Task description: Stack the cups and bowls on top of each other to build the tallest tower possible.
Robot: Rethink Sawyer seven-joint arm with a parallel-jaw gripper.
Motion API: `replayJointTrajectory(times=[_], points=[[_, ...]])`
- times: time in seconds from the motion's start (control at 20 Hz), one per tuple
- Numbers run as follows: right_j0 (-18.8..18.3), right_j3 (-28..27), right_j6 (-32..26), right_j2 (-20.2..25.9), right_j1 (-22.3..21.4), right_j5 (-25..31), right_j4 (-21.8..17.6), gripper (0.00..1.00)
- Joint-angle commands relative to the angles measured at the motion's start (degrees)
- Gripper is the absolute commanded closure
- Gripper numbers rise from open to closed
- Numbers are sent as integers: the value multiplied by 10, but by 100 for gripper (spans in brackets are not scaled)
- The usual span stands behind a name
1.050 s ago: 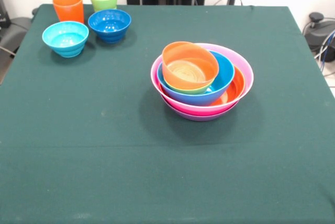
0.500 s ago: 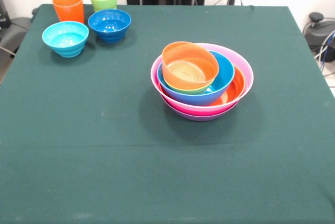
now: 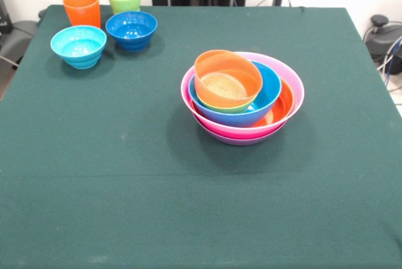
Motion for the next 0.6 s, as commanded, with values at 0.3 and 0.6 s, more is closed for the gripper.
replayJointTrajectory(times=[0.3, 0.6], points=[[112, -137, -62, 102, 105, 11, -25, 0], [121, -172, -32, 108, 139, -17, -48, 0]])
